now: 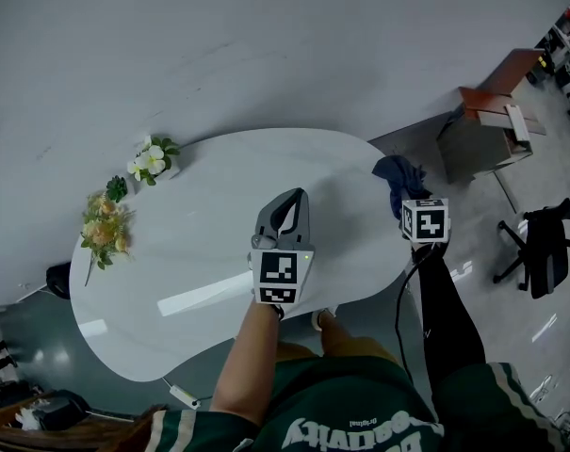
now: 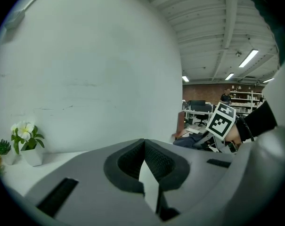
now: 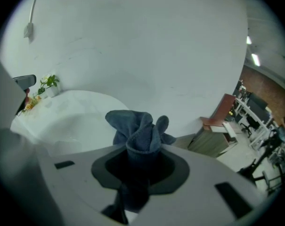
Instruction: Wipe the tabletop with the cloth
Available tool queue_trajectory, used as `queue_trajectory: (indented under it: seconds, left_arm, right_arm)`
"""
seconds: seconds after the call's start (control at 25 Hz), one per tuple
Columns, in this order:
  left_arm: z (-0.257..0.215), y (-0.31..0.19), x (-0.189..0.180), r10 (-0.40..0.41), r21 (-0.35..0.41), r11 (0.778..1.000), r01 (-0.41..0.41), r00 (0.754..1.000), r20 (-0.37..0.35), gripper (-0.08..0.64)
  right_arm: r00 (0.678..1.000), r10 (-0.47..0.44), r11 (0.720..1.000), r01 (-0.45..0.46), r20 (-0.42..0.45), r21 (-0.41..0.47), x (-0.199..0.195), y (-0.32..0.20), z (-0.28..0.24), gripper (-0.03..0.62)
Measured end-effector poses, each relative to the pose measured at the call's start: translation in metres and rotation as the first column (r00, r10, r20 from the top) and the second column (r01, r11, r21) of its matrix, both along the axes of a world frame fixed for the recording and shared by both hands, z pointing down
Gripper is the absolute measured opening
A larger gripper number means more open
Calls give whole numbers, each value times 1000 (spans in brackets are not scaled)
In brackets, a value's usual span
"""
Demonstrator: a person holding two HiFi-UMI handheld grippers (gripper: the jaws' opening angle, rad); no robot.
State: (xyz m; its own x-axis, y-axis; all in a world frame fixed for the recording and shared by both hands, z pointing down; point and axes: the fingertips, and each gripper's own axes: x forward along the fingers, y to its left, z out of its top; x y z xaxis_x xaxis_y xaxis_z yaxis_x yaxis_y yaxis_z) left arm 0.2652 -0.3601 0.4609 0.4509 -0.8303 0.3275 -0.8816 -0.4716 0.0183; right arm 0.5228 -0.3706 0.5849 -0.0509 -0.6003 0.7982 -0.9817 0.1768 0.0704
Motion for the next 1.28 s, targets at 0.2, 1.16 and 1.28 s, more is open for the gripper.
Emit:
queue_trajectory:
  seconds: [0.2, 1.16, 1.28]
  left_arm:
    - [-5, 8, -2, 2, -2, 1000, -2, 1000, -22, -3]
    - [-40, 181, -308, -401, 74, 915, 397, 915, 48, -3]
    - [-42, 236, -383, -469, 78, 882, 465, 883, 34, -3]
  right_arm:
    - [999, 23, 1000, -22, -24, 17, 9, 3, -1, 92]
    - [809, -532, 831, 443, 248, 337, -403, 126, -102, 94]
    - [742, -621, 773, 526, 253, 354, -498, 180, -106, 93]
